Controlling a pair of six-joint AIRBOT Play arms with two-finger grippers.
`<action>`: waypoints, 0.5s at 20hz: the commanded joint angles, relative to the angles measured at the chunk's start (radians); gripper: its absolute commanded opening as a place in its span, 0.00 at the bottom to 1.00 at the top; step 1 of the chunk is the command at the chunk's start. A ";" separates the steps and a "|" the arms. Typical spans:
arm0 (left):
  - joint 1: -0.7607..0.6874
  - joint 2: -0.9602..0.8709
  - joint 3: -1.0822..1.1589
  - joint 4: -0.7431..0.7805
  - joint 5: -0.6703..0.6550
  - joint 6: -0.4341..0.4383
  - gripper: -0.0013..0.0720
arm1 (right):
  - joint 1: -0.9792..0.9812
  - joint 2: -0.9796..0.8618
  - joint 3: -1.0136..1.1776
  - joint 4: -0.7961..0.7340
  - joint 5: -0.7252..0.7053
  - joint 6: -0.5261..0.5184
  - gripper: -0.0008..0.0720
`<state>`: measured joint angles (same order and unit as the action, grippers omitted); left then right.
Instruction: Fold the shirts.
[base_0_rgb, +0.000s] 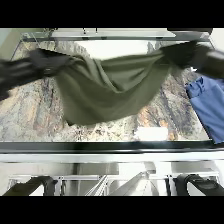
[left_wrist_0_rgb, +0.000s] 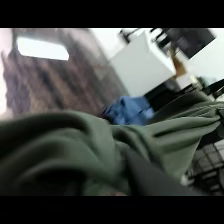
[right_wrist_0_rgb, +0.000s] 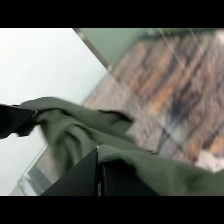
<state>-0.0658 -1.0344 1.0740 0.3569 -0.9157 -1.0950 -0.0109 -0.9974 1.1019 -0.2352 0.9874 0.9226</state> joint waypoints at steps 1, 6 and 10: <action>-0.048 -0.320 0.062 0.042 0.000 0.029 0.99 | -0.004 -0.257 -0.011 0.002 0.009 0.008 0.04; 0.159 -0.544 0.245 0.045 -0.402 0.030 0.99 | -0.102 -0.440 -0.011 -0.047 0.013 0.005 0.54; 0.289 -0.555 0.258 0.206 -0.449 0.016 0.99 | -0.227 -0.435 -0.011 -0.216 0.123 0.072 0.53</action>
<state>0.1394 -1.5532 1.3064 0.4427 -1.2778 -1.0679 -0.1623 -1.4086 1.0920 -0.3363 1.0317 0.9497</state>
